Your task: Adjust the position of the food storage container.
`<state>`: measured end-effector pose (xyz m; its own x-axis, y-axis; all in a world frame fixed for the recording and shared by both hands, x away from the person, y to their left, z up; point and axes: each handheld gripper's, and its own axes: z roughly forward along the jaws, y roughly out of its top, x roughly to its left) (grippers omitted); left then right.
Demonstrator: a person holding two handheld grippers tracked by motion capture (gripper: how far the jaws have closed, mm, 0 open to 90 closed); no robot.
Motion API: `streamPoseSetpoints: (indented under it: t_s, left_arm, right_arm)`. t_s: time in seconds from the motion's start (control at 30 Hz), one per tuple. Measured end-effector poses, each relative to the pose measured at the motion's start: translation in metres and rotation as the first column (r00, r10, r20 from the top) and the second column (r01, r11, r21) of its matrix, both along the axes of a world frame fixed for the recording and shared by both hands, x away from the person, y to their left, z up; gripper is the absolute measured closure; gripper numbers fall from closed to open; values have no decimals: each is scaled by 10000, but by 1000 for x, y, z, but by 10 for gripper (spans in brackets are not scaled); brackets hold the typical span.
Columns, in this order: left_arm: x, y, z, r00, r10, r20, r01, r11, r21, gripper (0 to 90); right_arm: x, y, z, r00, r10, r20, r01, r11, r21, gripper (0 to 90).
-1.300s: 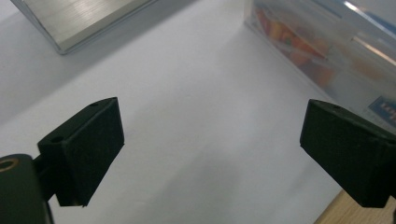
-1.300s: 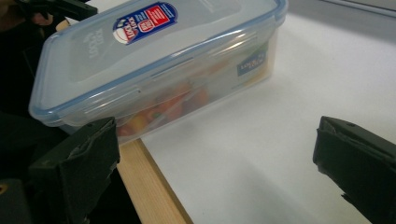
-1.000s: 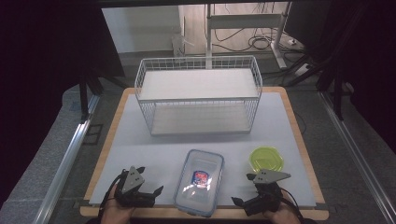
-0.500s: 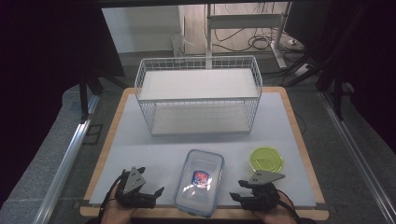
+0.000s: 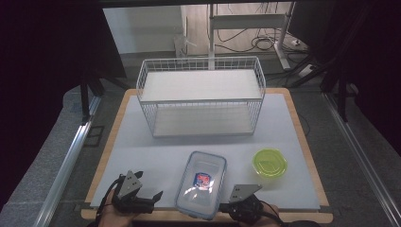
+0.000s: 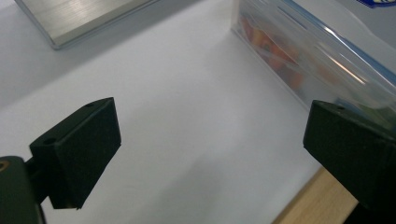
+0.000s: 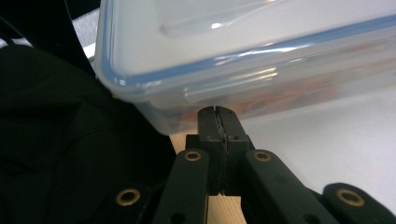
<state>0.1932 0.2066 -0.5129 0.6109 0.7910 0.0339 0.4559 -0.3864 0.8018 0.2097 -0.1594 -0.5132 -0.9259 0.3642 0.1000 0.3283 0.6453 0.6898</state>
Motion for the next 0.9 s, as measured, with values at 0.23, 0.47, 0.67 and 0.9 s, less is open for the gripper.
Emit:
streamPoseSetpoints:
  t_s: [0.23,0.47,0.67,0.9]
  left_arm:
    - [-8,9,-1,9994,335,-122,-335,9994,-50,50]
    - [-13,18,-1,9978,572,-331,-578,9981,-190,164]
    - [-16,18,-1,9969,602,-505,-606,9981,-77,293]
    - [-23,9,-4,9891,51,-1473,-113,9991,-418,694]
  right_arm:
    - [5,12,-3,9996,79,-279,-67,9990,435,899]
    - [14,41,-9,9986,327,-404,-303,9978,591,900]
    - [25,52,-7,9999,37,-146,-31,9989,459,899]
    - [49,5,7,9764,-2141,297,2113,9744,773,898]
